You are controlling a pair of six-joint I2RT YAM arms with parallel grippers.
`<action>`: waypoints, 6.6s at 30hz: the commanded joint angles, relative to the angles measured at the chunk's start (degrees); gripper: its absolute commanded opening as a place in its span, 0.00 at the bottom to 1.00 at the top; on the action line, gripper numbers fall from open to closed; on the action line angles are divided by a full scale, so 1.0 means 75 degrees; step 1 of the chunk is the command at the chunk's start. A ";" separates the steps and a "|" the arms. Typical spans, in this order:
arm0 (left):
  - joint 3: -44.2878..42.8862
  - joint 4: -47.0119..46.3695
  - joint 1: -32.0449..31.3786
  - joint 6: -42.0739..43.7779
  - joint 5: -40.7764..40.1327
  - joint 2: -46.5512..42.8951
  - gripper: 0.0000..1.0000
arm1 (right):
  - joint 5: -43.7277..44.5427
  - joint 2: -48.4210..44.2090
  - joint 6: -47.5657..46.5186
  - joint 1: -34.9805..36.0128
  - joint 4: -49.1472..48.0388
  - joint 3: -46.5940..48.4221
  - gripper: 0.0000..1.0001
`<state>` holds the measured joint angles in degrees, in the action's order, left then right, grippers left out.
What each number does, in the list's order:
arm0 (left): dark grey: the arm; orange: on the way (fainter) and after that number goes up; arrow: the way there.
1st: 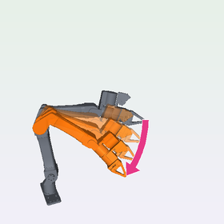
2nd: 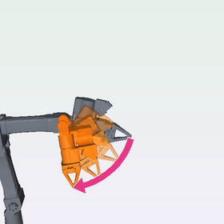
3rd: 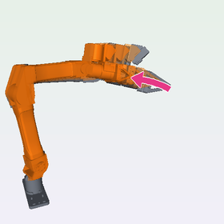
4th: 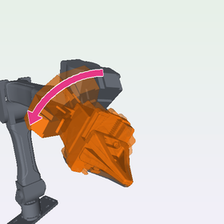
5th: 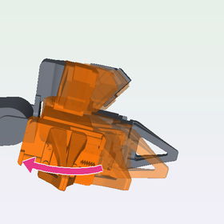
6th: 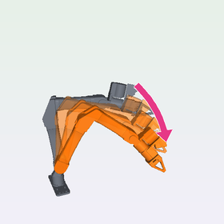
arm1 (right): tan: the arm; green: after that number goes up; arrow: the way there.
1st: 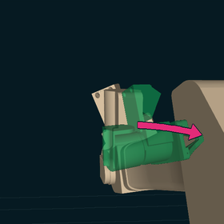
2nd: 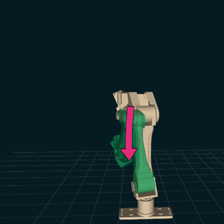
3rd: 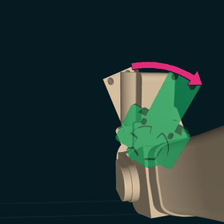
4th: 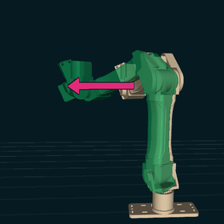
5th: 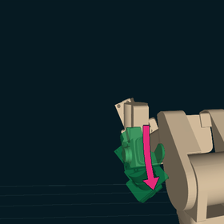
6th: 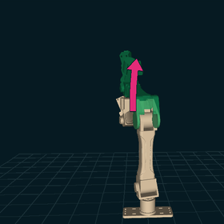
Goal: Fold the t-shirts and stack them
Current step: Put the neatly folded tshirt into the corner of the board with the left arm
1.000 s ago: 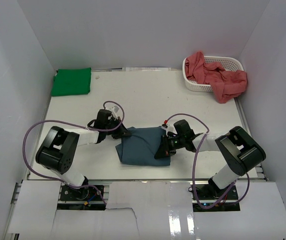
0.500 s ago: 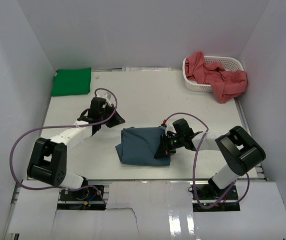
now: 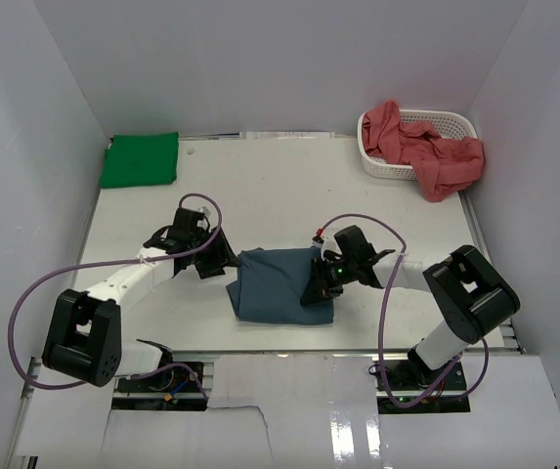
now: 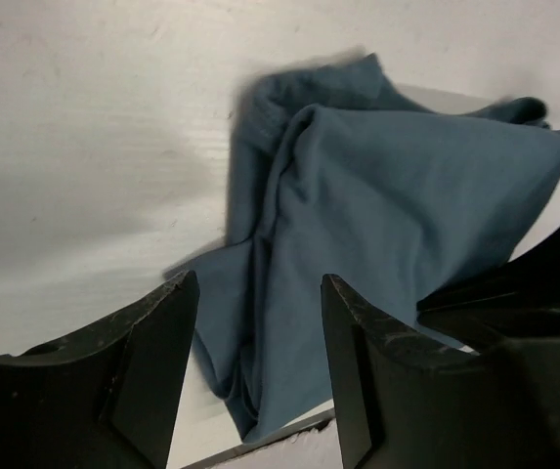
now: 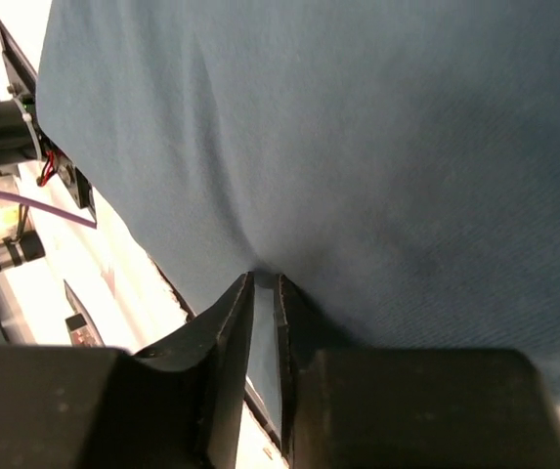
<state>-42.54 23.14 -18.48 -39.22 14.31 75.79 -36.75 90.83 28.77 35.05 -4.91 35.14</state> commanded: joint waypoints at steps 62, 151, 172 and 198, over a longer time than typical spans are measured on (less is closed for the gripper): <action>0.0238 -0.1224 -0.0618 0.0236 -0.0276 0.2821 0.00 | 0.0389 -0.2254 -0.0497 -0.0325 0.2587 0.1761 0.60; -1.2655 -0.0085 0.4176 0.2628 0.0600 0.7590 0.00 | 0.0037 -0.1294 -0.0122 -0.0232 0.3807 0.2382 0.61; -1.2656 0.0138 0.3917 0.2862 -0.0137 0.6864 0.00 | 0.0037 -0.1399 -0.0028 -0.0079 0.3514 0.2042 0.61; -1.2644 -0.0038 0.4398 0.3448 -0.0606 0.8023 0.00 | 0.0107 -0.0884 -0.0028 0.0014 0.4017 0.2721 0.61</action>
<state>-134.87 25.47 14.52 -14.37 10.94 135.66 -35.92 83.15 28.53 34.70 23.86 52.07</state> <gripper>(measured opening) 0.053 0.614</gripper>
